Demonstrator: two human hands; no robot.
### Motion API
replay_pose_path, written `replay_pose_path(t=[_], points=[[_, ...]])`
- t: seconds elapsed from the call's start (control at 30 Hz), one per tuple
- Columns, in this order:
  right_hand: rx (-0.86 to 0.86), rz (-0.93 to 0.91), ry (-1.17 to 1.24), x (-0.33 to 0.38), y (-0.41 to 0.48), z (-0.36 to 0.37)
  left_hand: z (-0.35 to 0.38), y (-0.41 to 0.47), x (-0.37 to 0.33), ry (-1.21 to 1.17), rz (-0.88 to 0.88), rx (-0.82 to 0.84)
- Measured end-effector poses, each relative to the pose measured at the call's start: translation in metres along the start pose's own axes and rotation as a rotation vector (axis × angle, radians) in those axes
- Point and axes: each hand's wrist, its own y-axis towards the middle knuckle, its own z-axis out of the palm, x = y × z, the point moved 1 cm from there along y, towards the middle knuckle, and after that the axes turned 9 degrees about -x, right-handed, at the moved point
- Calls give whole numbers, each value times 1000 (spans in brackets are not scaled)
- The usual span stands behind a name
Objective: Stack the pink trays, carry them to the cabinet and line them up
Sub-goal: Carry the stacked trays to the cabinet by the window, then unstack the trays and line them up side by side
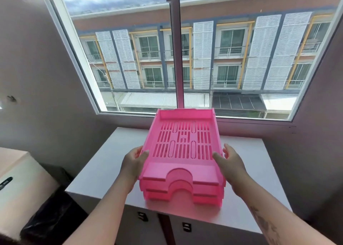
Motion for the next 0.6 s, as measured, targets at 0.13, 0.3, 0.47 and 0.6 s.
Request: replay_pose_path(t=[0.13, 0.3, 0.47, 0.6], points=[[-55, -21, -100, -6, -3, 10, 6, -4, 10, 36, 22, -33], [-143, -75, -114, 5, -6, 18, 1, 2, 8, -3, 51, -80], [-90, -158, -51, 25, -10, 52, -37, 13, 7, -72, 72, -163], [-17, -212, -25, 39, -15, 111, -93, 33, 26, -75, 57, -244]])
